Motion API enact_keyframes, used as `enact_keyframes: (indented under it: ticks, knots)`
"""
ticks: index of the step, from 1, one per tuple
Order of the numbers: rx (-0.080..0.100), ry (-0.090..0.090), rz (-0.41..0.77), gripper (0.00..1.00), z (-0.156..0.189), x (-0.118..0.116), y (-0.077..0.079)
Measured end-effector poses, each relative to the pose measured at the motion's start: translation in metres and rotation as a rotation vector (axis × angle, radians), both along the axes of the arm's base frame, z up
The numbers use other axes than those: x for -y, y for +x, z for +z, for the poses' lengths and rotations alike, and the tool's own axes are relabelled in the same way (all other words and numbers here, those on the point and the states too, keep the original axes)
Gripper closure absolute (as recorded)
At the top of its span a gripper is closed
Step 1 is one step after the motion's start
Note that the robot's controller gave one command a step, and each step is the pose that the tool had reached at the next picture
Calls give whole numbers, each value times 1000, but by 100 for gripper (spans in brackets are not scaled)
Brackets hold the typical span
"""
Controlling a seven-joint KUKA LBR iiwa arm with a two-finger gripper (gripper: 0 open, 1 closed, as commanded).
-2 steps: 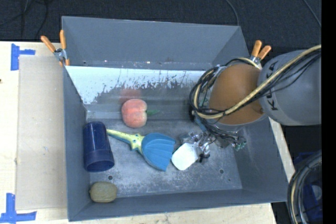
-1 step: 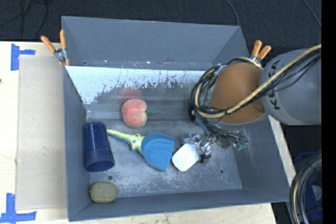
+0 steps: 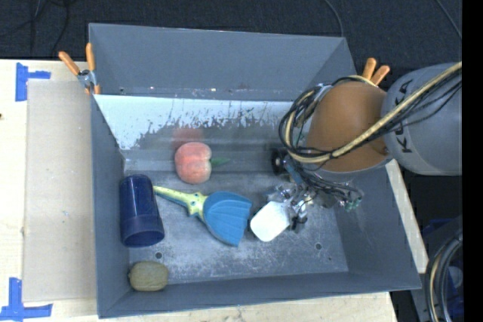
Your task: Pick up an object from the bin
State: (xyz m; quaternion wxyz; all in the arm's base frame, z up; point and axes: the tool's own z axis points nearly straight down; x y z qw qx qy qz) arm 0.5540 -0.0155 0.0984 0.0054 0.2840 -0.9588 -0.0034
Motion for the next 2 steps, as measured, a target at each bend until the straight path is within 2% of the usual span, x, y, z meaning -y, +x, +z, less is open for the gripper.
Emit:
enact_keyframes:
  ticks: [1,2]
  knots:
    - [9,-1,0,100,15,0,3]
    - [3,0,-1,100,23,0,1]
